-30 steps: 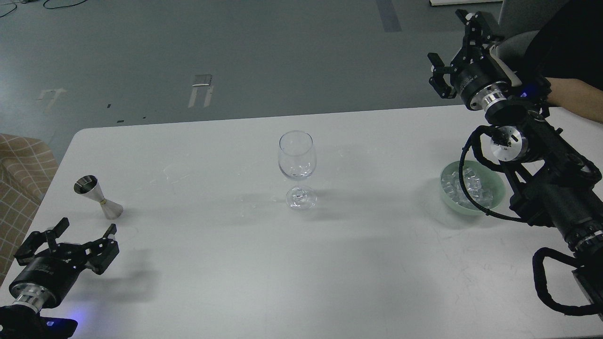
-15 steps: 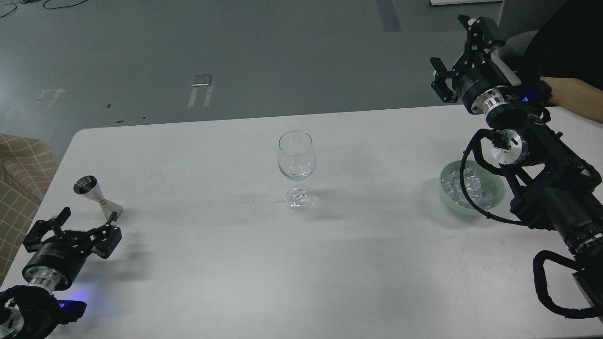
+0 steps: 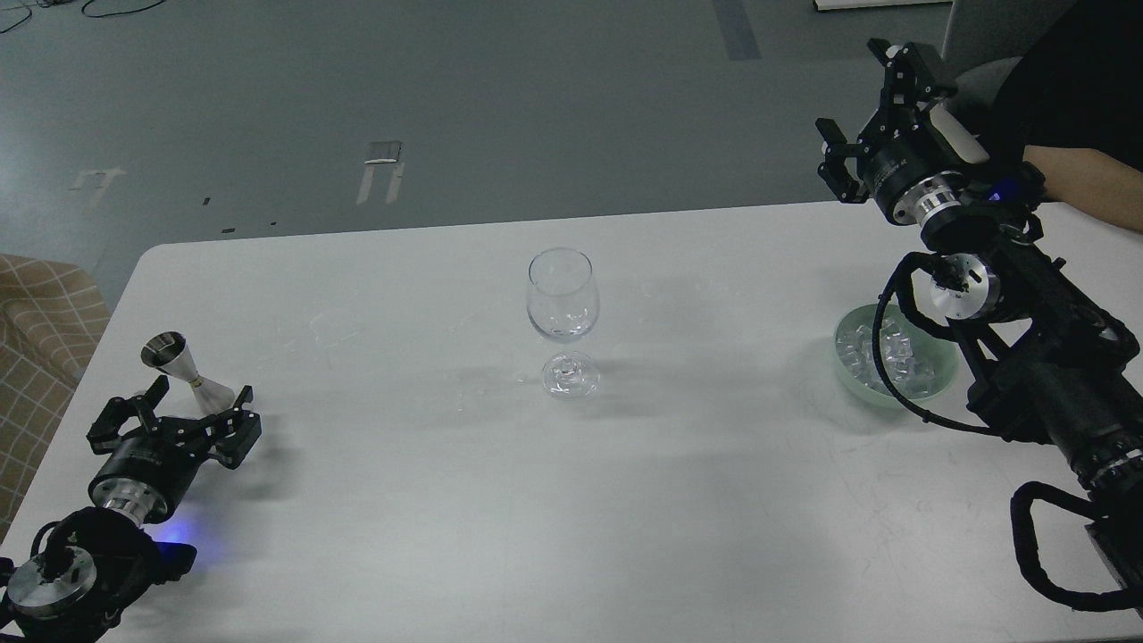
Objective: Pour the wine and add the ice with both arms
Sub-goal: 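Close the left gripper around the silver jigger on the table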
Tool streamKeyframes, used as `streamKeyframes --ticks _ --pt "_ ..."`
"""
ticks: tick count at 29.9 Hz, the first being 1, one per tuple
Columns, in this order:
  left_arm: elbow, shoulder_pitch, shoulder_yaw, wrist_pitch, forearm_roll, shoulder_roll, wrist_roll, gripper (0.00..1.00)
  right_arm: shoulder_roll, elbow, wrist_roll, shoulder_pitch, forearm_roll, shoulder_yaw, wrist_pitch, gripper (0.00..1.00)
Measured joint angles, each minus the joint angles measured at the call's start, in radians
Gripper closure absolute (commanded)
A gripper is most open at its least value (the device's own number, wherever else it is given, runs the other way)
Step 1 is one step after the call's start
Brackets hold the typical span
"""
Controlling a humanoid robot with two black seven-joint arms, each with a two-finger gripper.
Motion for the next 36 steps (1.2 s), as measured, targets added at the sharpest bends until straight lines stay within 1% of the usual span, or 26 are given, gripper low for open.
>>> streamKeyframes --ticks 7,15,22,27,30,33,36 --pt "0.051 -0.005 0.0 0.0 0.0 -0.014 0.001 0.01 0.001 0.001 0.0 -0.006 0.0 0.001 0.0 0.0" --pt "0.13 -0.064 -0.001 0.0 0.0 -0.056 0.015 0.01 0.002 0.002 0.0 -0.006 0.0 0.001 0.001 0.0" --pt "0.174 -0.091 0.0 0.0 0.0 -0.079 0.029 0.01 0.002 0.002 0.0 -0.006 0.0 0.001 0.001 0.0" --pt "0.206 -0.096 0.0 0.0 0.0 -0.093 0.052 0.01 0.002 0.011 0.0 -0.006 0.0 0.001 0.0 0.0" --pt "0.212 -0.096 -0.004 0.0 0.001 -0.098 0.056 0.02 0.002 0.014 0.0 -0.006 -0.001 0.0 0.0 0.0" --pt "0.213 -0.098 -0.008 0.0 0.003 -0.1 0.057 0.06 0.002 0.014 0.0 -0.006 -0.001 0.0 0.0 0.0" --pt "0.213 -0.099 -0.01 0.0 0.004 -0.1 0.056 0.12 0.002 0.014 0.0 -0.006 -0.001 0.0 0.0 0.0"
